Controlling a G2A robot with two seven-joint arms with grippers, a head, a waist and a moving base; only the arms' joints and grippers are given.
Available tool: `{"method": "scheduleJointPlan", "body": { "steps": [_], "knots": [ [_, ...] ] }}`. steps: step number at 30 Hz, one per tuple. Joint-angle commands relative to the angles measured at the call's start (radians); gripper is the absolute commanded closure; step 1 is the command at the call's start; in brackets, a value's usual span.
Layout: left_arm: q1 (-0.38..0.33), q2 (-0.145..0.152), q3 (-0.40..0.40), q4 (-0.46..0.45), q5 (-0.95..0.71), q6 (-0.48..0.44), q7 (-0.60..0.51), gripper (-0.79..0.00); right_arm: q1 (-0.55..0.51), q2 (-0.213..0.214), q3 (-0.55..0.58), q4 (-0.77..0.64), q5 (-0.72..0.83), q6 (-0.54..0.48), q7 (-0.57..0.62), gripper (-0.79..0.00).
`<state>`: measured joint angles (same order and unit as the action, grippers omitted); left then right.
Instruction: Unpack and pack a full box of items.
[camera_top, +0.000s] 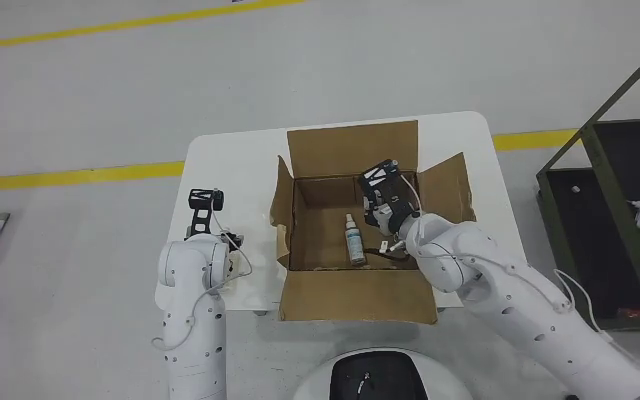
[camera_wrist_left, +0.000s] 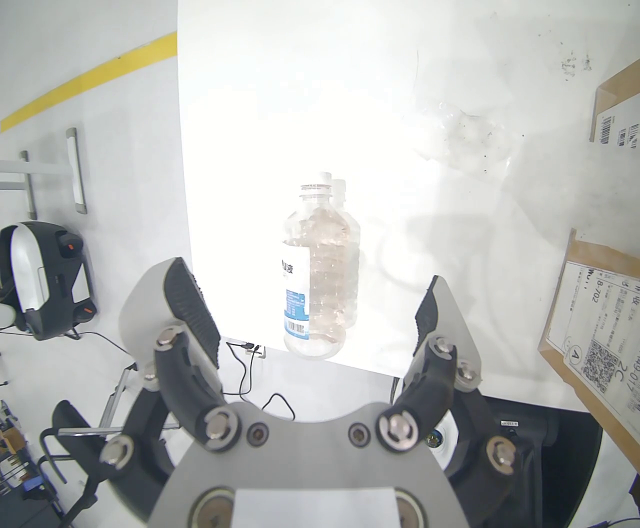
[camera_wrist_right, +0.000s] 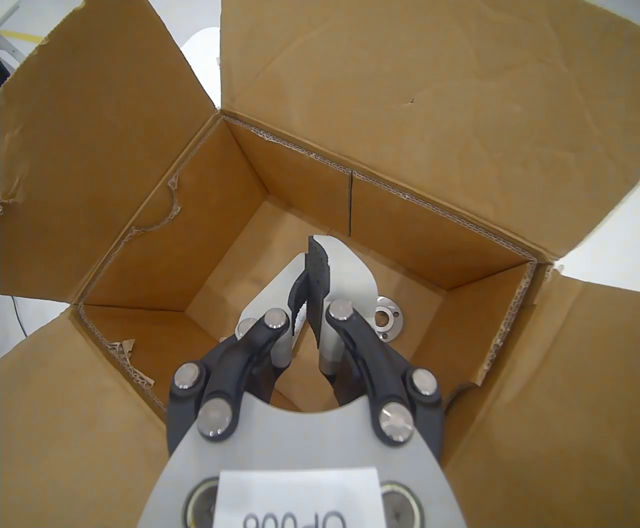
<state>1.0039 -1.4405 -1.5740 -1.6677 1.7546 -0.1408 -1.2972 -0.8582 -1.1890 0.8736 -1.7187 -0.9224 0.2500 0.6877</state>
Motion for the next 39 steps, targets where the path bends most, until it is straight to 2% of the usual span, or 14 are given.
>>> {"method": "scheduleJointPlan", "body": {
  "steps": [1,8,17,18,19,20,23,30,39],
  "knots": [
    [0.000,0.000,0.000,0.000,0.000,0.000,0.000,-0.785,0.000,0.000,0.000,0.000,0.000,0.000,0.000,0.000],
    [0.000,0.000,0.000,0.000,0.000,0.000,0.000,-0.785,-0.009,-0.003,-0.006,0.020,-0.008,-0.008,-0.008,0.000],
    [0.000,0.000,0.000,0.000,0.000,0.000,0.000,-0.785,0.063,-0.063,-0.102,0.131,0.019,0.169,0.048,0.000],
    [0.000,0.000,0.000,0.000,0.000,0.000,0.000,-0.785,0.077,-0.073,-0.117,0.149,0.028,0.200,0.055,-0.012],
    [0.000,0.000,0.000,0.000,0.000,0.000,0.000,-0.785,0.090,-0.084,-0.135,0.166,0.042,0.213,0.061,-0.129],
    [0.000,0.000,0.000,0.000,0.000,0.000,0.000,-0.785,0.104,-0.095,-0.152,0.187,0.049,0.224,0.059,-0.194],
    [0.000,0.000,0.000,0.000,0.000,0.000,0.000,-0.785,0.142,-0.127,-0.197,0.258,0.073,0.254,0.066,-0.209],
    [0.000,0.000,0.000,0.000,0.000,0.000,0.000,-0.785,0.196,-0.183,-0.250,0.388,0.105,0.303,0.064,-0.299],
    [0.000,0.000,0.000,0.000,0.000,0.000,0.000,-0.785,0.215,-0.234,-0.276,0.497,0.128,0.320,0.045,-0.311]
  ]
}}
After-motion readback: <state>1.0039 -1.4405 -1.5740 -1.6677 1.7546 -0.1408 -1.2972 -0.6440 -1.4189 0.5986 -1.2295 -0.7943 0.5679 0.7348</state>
